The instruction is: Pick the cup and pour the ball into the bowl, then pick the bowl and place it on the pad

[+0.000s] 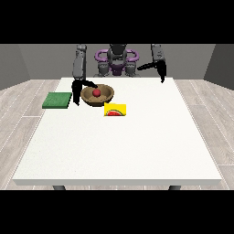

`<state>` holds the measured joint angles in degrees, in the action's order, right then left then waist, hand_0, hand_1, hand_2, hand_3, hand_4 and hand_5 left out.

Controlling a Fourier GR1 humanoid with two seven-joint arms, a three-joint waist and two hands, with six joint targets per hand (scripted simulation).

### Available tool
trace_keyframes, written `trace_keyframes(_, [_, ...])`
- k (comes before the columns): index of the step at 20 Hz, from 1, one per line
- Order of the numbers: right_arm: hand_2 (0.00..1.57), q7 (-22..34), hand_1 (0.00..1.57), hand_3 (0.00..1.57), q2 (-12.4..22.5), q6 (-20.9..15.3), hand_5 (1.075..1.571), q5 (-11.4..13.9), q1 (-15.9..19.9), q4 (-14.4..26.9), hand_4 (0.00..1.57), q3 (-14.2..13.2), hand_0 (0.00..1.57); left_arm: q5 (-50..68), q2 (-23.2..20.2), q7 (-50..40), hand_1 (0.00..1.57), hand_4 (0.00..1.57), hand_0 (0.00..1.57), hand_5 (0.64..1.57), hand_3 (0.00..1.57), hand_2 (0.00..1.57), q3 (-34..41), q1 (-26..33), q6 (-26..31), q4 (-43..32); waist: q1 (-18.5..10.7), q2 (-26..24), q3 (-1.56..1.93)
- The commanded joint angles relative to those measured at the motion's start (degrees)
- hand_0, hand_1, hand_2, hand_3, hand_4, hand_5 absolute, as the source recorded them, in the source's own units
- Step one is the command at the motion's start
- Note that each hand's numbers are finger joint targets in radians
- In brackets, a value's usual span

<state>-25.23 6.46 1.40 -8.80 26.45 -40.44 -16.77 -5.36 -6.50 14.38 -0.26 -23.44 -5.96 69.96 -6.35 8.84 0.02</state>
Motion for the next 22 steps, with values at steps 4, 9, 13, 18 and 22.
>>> trace_keyframes(4, [0.0, -6.82, 0.0, 0.0, -0.86, 0.83, 1.565, -1.11, 0.95, 7.79, 0.14, -0.61, 0.0, 0.56, -2.52, -2.57, 0.0, 0.0, 0.0, 1.566, 0.0, 0.0, 1.35, 0.31, 2.98, 4.07, -0.8, 1.13, 0.02])
trace_keyframes(9, [1.57, 0.91, 1.57, 0.48, 0.74, -12.11, 1.491, 2.77, -2.42, 11.47, 0.79, -1.15, 1.57, 1.02, -0.97, -3.09, 0.0, 0.34, 0.0, 1.57, 0.0, 0.0, -0.32, -2.22, 3.1, 6.3, -4.06, 4.44, -0.01])
trace_keyframes(13, [1.57, 2.07, 1.57, 1.51, 3.67, -24.01, 1.549, 12.28, -4.04, 9.94, 0.94, 4.1, 1.57, 1.3, -1.22, -0.09, 0.0, 0.6, 0.0, 1.544, 0.0, 0.0, -1.56, -0.48, 5.67, 5.34, -8.03, 4.79, -0.39])
trace_keyframes(18, [1.57, 12.48, 1.57, 1.26, 3.43, -29.36, 1.566, 15.52, -1.5, 7.66, 0.9, 6.85, 1.57, 2.16, -1.52, -0.91, 0.0, 0.9, 0.0, 1.466, 0.0, 0.0, 0.08, -0.39, 5.83, 2.01, -6.56, -0.36, -0.28])
trace_keyframes(22, [1.57, 27.94, 1.57, 0.94, 3.83, -28.15, 1.563, 18.63, 2.31, 4.71, 0.84, 11.53, 1.57, 3.44, -1.49, 1.46, 0.0, 0.97, 0.0, 1.423, 0.0, 0.0, 3.34, 4.49, 4.85, -4.26, -1.02, -9.78, -0.25])
